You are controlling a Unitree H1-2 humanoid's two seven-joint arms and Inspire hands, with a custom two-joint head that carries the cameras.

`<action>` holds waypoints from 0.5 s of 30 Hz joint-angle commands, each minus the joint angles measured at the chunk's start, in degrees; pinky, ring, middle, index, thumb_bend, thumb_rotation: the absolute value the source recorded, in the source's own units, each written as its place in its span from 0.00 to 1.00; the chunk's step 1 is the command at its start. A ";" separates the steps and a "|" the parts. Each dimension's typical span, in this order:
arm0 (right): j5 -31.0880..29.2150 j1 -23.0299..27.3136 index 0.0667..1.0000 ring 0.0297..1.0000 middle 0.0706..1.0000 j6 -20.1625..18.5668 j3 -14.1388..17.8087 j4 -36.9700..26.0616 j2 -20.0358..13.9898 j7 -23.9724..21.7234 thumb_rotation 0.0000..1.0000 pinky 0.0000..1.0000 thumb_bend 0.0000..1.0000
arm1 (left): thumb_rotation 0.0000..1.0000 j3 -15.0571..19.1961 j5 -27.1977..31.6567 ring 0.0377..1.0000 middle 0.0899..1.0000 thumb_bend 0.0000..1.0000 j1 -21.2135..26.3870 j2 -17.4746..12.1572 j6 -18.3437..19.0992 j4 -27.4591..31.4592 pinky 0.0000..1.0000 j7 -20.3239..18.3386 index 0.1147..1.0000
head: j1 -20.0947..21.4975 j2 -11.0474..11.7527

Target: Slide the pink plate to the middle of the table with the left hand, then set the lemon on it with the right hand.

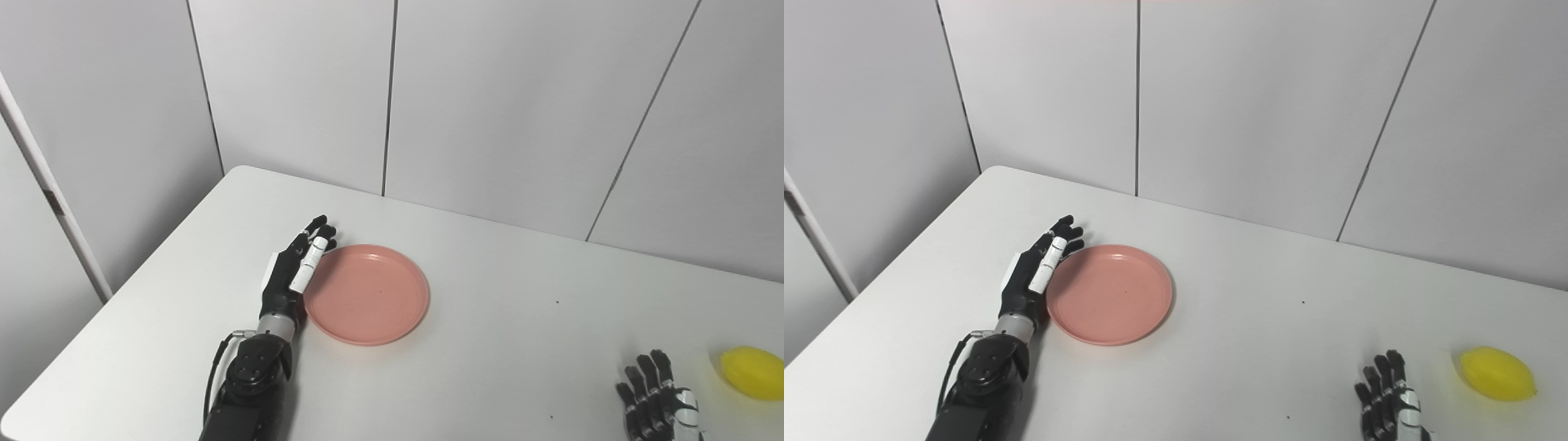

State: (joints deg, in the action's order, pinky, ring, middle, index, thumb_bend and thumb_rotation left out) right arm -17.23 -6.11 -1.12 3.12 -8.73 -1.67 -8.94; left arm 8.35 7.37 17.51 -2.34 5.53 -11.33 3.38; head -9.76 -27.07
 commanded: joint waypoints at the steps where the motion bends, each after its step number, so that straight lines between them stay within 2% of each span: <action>1: -0.19 -1.02 1.00 1.00 1.00 0.82 -0.56 1.55 0.79 -0.33 0.97 1.00 0.62 | 0.76 -0.77 0.26 0.85 0.85 0.76 0.16 1.60 0.17 -2.03 0.86 0.02 0.84 | 0.11 -0.10; 7: -0.06 -1.16 1.00 1.00 1.00 1.15 -0.71 1.48 0.85 -0.34 0.96 1.00 0.63 | 0.77 -1.36 0.13 0.85 0.85 0.73 0.29 3.13 -0.40 -2.82 0.85 -0.01 0.82 | 0.41 -0.32; 15: -0.08 -1.17 1.00 1.00 1.00 1.21 -0.80 1.30 1.21 -0.26 0.95 1.00 0.63 | 0.79 -3.12 -1.00 0.84 0.84 0.73 0.13 3.77 -0.96 -2.77 0.84 -0.44 0.82 | 0.96 -0.61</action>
State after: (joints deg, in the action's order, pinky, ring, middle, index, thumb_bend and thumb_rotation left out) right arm -16.86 -6.00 -1.10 2.81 -8.73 -1.55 -8.96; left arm 6.14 7.02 18.27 0.57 3.46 -12.94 3.27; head -8.79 -27.60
